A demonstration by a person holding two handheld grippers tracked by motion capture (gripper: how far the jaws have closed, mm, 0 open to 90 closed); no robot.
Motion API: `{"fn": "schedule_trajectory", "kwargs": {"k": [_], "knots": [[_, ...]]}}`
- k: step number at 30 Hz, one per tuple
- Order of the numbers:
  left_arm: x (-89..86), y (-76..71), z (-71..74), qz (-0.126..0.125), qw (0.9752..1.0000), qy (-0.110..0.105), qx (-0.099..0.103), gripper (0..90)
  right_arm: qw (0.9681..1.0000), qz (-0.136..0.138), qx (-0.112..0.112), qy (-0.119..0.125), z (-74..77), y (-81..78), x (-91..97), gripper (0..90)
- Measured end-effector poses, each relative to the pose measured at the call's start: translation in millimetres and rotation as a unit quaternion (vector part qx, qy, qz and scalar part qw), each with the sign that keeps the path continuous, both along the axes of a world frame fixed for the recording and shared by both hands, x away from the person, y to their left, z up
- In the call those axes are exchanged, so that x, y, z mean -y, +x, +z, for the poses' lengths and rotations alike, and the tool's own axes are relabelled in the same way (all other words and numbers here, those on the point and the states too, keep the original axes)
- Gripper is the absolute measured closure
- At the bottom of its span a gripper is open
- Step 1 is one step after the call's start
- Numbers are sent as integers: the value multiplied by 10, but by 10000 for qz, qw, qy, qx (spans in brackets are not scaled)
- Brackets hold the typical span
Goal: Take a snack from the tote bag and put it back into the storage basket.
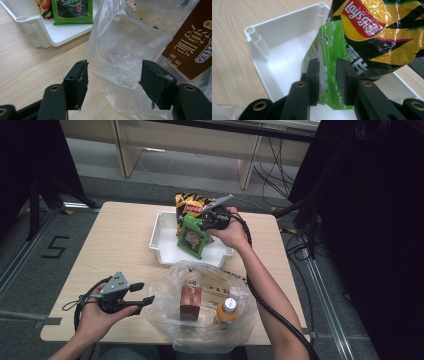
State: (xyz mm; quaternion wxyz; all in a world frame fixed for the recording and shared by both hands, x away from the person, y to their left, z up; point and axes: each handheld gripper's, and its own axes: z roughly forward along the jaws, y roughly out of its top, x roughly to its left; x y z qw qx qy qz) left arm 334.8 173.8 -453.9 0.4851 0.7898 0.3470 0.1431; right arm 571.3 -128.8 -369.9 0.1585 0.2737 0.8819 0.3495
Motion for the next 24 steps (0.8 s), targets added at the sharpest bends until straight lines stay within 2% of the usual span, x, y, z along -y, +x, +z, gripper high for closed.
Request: {"fn": "schedule_trajectory", "kwargs": {"k": [1,3,4,5,6,8,12,18,19,23,24], "knots": [[-2,4,1,-16,10000,20,27,385,10000,-45,34,12,1,-4,9,771],[2,1,-2,-18,10000,-7,-3,384,9999,97,19,-50,2,-1,33,814],[2,2,-2,-21,10000,6,-2,384,10000,78,7,-31,-10,-14,30,835],[3,1,-2,-7,10000,26,16,385,9997,178,-136,-71,-11,-29,33,857],[4,2,-1,-12,10000,28,14,385,9997,119,-212,-37,-37,-57,20,878],[10,-4,4,23,10000,29,-5,385,9985,166,-497,-133,-75,-80,14,900],[12,-6,4,-3,10000,-23,6,384,9954,128,-904,-292,-194,-69,5,900],[5,3,0,-10,10000,26,11,385,9905,110,-1293,-455,-365,-39,12,900],[7,2,0,-13,10000,27,9,385,9908,100,-1256,-486,-388,-25,20,900],[7,2,0,-10,10000,30,10,385,9887,6,-1404,-529,-454,-11,29,900],[6,3,0,-10,10000,33,9,384,9893,11,-1356,-540,-469,2,35,900]]}}
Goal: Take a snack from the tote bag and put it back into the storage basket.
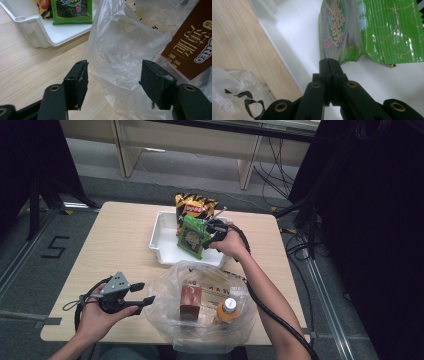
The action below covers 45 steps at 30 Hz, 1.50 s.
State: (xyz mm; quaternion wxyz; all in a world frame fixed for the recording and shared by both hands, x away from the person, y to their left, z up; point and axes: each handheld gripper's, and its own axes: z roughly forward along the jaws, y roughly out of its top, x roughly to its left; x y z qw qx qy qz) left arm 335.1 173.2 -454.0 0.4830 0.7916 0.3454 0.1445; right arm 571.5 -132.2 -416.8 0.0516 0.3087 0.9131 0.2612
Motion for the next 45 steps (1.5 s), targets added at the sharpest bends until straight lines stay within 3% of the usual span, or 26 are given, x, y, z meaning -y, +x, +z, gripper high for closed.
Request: {"fn": "schedule_trajectory", "kwargs": {"k": [2,5,8,10,11,14,15,17,19,20,24,30,33,37,42,44,45], "knots": [[1,0,-1,-1,10000,-2,-1,385,9999,-80,-70,22,-13,3,-3,900],[2,-2,-2,-3,10000,-9,0,385,9999,-136,36,18,-27,28,-8,896],[-4,-2,0,6,10000,-11,-5,385,9997,-228,7,-34,-24,31,-28,895],[-7,-2,-1,8,10000,-34,-14,385,9997,-222,68,-57,-31,43,-34,894],[-10,-2,1,-9,10000,-43,-15,385,9997,-243,-25,-86,-29,37,-40,894],[-12,-4,2,13,10000,-43,-6,385,9997,-208,-13,-99,-41,38,-36,894],[-13,-1,-1,-2,10000,-42,-13,384,9998,-147,93,-126,-49,49,-29,894],[-11,0,-1,-7,10000,-35,-9,385,9996,-230,5,-143,-50,38,-27,894],[-7,-3,0,4,10000,-32,-13,385,9996,-224,85,-142,-57,57,-15,893],[-6,-2,0,3,10000,-33,-12,384,9994,-307,-12,-146,-51,49,-17,892],[-4,0,-1,1,10000,4,-3,384,9993,-257,188,-190,-66,90,1,888],[-6,1,-3,-2,10000,0,0,385,9987,-454,89,-190,-51,97,1,882],[-10,2,-3,-21,10000,-20,-21,385,9983,-463,271,-218,-44,129,13,879],[-9,-1,-1,2,10000,-25,-18,385,9969,-685,302,-236,-1,140,12,878],[-11,1,-1,-14,10000,-21,-13,385,9972,-544,488,-157,9,182,10,870],[-12,1,-1,-11,10000,-21,-15,385,9971,-653,355,-178,23,176,0,870],[-12,1,-1,-9,10000,-24,-14,385,9969,-655,401,-158,22,183,0,870]]}}
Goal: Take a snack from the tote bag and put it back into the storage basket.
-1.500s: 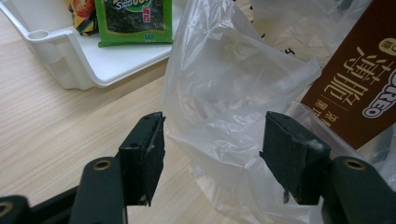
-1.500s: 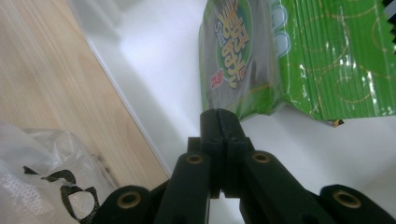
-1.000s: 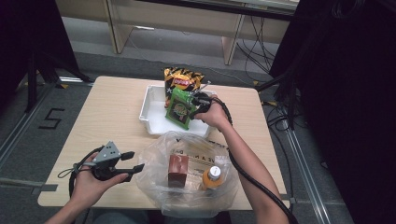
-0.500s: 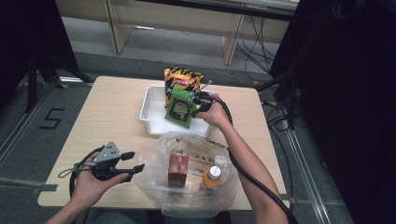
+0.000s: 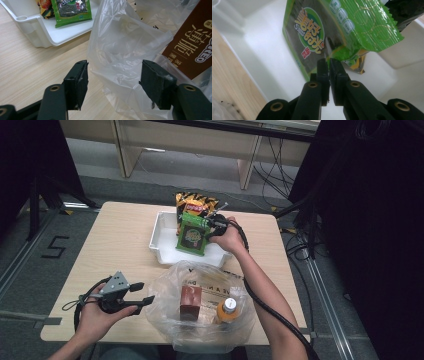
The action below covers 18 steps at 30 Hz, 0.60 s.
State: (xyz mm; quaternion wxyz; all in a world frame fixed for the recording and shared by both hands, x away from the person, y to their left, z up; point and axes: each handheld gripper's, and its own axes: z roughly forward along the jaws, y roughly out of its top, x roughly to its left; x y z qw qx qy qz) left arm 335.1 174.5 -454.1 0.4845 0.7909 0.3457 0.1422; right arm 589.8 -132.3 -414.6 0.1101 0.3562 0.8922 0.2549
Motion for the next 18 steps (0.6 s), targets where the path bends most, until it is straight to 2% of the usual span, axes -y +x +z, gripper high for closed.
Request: {"fn": "schedule_trajectory", "kwargs": {"k": [3,4,8,10,11,12,13,14,15,17,18], "knots": [[0,1,0,-3,10000,2,1,385,9999,-3,161,40,11,16,1,872],[1,0,0,-3,10000,0,1,385,9998,-155,91,21,25,4,-5,873],[1,0,0,-4,10000,4,5,385,9996,-89,215,145,27,33,0,875],[0,0,-1,-1,10000,0,-1,385,9993,-297,176,141,47,24,-7,875],[-1,0,-1,1,10000,0,-3,384,9992,-293,212,161,50,28,-4,875],[-1,0,-1,0,10000,0,-2,385,9992,-132,307,210,37,45,8,874],[-1,0,0,-2,10000,2,-2,384,9989,-152,375,218,39,52,7,874],[0,0,0,-6,10000,4,1,385,9991,-295,199,240,64,34,-4,873],[0,0,1,-5,10000,4,3,385,9989,-331,273,204,69,36,0,872],[0,0,1,-2,10000,2,5,385,9988,-208,378,240,66,49,5,871],[-1,-3,4,3,10000,-10,4,385,9990,-199,336,233,72,40,8,870]]}}
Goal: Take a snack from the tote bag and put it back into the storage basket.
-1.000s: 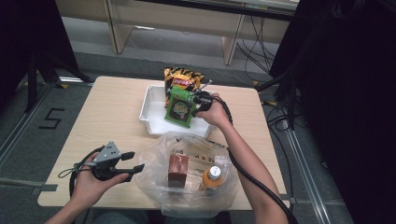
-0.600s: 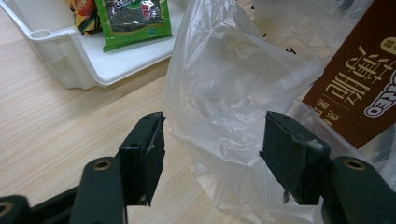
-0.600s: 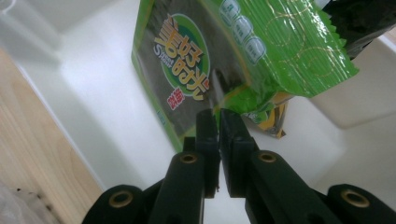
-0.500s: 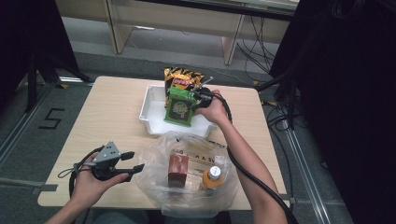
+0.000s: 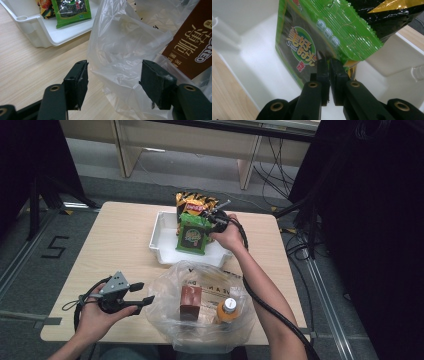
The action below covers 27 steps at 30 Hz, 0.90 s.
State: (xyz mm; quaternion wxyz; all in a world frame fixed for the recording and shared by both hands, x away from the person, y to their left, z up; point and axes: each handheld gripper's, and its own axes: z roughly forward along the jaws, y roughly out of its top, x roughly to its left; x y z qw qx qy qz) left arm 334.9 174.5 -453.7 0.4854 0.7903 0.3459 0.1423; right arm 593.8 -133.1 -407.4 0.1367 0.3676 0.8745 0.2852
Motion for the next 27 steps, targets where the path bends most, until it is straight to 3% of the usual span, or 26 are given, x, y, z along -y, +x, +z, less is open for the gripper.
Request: {"fn": "schedule_trajectory", "kwargs": {"k": [1,3,4,6,7,11,17,21,24,25,27], "knots": [[1,-4,3,33,10000,10,10,384,9999,-102,-109,11,6,-25,-11,870],[0,-4,4,34,10000,1,9,385,10000,77,-25,14,-1,-31,-6,872],[1,-6,2,55,10000,-9,-4,385,9999,16,-127,-21,4,-53,-10,872],[-1,2,-2,6,10000,-10,8,385,9998,176,-116,-62,-19,-62,-4,877],[0,0,-1,7,10000,-9,4,385,9996,94,-258,-94,-27,-83,-9,880],[6,-3,2,8,10000,-4,2,384,9989,274,-333,-209,-114,-87,-13,884],[0,2,-2,2,10000,-1,-1,385,9983,234,-485,-217,-211,-74,-56,883],[-2,-4,2,27,10000,10,7,385,9988,152,-390,-257,-211,-32,-49,879],[-1,-6,4,47,10000,-1,2,385,9991,-17,-371,-201,-190,-32,-48,868],[0,-6,4,50,10000,-7,4,385,9992,39,-377,-126,-190,-28,-45,865],[-2,-7,7,46,10000,-13,12,385,9996,43,-202,-165,-187,-27,-30,863]]}}
